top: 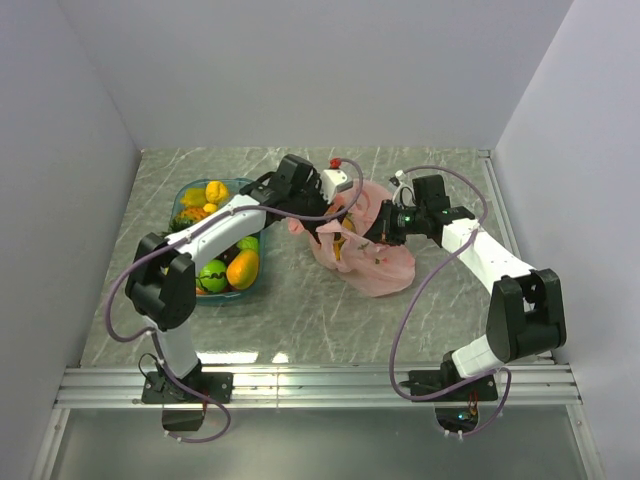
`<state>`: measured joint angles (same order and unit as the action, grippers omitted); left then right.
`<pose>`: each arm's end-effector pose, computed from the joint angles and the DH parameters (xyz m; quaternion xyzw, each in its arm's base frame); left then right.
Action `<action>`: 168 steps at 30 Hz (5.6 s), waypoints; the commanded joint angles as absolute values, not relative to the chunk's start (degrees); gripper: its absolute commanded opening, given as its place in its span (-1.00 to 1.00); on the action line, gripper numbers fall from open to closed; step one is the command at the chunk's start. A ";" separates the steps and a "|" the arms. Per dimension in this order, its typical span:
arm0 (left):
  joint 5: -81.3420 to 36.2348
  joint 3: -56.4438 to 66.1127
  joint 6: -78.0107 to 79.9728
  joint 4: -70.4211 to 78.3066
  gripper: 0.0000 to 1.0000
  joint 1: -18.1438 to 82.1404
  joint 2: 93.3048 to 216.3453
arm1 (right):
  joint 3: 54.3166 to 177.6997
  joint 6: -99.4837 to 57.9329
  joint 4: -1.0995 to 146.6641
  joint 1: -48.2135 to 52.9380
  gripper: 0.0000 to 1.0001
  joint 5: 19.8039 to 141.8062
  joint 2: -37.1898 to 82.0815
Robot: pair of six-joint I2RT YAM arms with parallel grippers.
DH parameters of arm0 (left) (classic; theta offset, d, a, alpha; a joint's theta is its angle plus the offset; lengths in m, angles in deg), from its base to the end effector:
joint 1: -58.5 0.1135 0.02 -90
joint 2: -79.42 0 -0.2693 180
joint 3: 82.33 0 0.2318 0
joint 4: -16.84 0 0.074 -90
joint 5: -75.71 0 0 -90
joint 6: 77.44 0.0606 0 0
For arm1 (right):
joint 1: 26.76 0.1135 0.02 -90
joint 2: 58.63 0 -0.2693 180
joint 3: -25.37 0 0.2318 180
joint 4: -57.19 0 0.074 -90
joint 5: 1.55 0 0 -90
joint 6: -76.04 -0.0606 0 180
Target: Place the fake fruits into the plastic bag and tie a complex knot
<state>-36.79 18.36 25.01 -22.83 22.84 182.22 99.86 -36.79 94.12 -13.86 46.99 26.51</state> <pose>0.3182 -0.2568 0.2810 0.4377 0.7850 -0.2550 0.3566 0.2889 0.1073 0.2508 -0.0521 0.8797 0.4179 0.2208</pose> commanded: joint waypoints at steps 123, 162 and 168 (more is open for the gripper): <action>-6.73 -13.03 29.52 -50.54 0.45 40.74 142.09 | 102.16 -33.47 96.71 -12.79 -1.00 48.19 27.23; -31.12 13.35 18.46 -22.70 -0.14 17.72 171.86 | 103.83 -27.24 101.54 -12.88 -1.00 48.28 24.07; -22.04 15.02 17.92 -12.41 0.17 17.54 178.20 | 103.83 -27.93 100.14 -12.79 -1.00 47.49 25.30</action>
<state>-29.45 13.13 19.74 -22.56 17.66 176.63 101.56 -28.81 100.57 -13.14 48.33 26.66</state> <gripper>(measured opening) 0.864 0.006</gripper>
